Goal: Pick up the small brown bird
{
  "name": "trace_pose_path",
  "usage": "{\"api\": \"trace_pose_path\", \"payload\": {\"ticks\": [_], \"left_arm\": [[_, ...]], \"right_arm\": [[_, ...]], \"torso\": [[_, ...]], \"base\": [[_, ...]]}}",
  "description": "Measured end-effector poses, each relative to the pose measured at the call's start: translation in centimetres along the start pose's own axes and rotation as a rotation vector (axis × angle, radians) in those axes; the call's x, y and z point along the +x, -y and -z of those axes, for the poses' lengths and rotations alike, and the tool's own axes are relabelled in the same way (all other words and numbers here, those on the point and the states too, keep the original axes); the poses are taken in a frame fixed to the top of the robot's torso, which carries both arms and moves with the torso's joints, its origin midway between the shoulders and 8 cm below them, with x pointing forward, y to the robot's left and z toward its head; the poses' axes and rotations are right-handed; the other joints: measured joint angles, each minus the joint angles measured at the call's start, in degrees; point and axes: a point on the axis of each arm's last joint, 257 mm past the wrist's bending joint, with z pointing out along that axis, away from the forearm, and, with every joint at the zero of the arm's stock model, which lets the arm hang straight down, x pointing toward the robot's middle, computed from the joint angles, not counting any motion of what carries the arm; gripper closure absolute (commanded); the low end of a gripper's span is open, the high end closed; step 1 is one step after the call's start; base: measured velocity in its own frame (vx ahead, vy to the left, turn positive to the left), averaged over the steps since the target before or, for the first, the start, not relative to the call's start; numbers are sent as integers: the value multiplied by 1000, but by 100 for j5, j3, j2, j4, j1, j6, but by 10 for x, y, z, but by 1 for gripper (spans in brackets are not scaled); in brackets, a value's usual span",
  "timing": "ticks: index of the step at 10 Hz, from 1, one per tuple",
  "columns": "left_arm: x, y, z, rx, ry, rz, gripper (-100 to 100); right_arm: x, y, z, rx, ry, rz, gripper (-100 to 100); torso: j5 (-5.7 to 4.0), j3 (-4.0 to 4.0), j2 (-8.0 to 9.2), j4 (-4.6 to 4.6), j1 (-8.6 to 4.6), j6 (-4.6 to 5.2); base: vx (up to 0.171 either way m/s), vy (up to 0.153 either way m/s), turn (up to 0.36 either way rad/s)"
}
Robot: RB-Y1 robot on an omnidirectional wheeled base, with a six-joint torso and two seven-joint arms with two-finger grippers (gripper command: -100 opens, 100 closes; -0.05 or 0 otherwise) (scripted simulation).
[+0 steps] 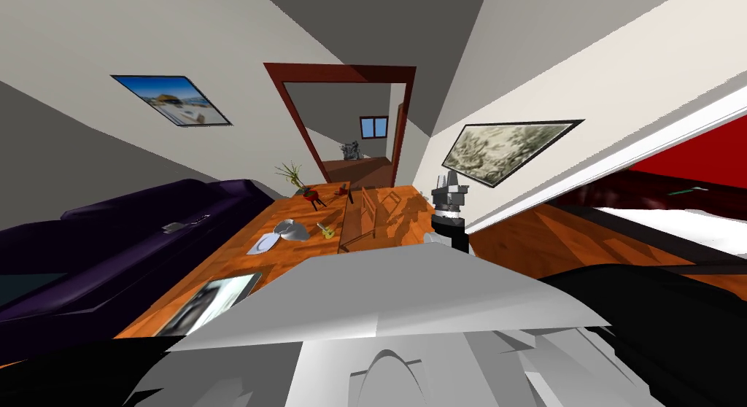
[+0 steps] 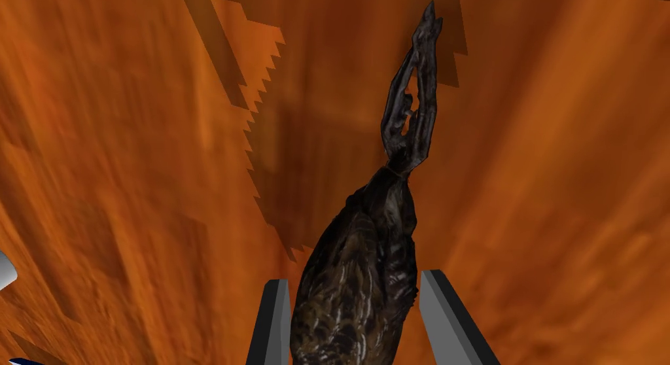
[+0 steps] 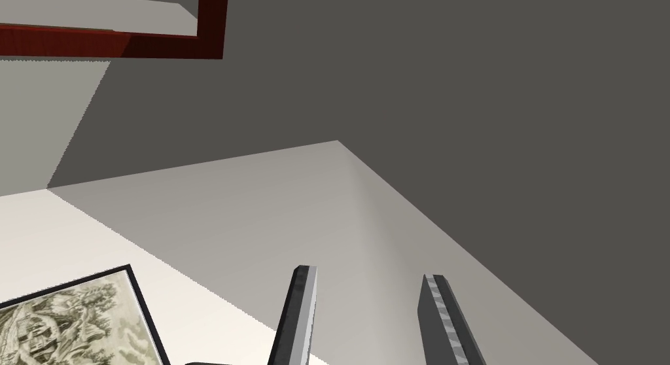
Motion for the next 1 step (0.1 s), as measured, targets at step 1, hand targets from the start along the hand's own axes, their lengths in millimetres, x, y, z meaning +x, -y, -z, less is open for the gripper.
{"api": "trace_pose_path", "payload": {"ticks": [1], "left_arm": [[0,0,0,0,0,2,0]], "right_arm": [[0,0,0,0,0,0,0]], "torso": [[2,2,4,2,5,1]], "base": [[0,0,0]]}}
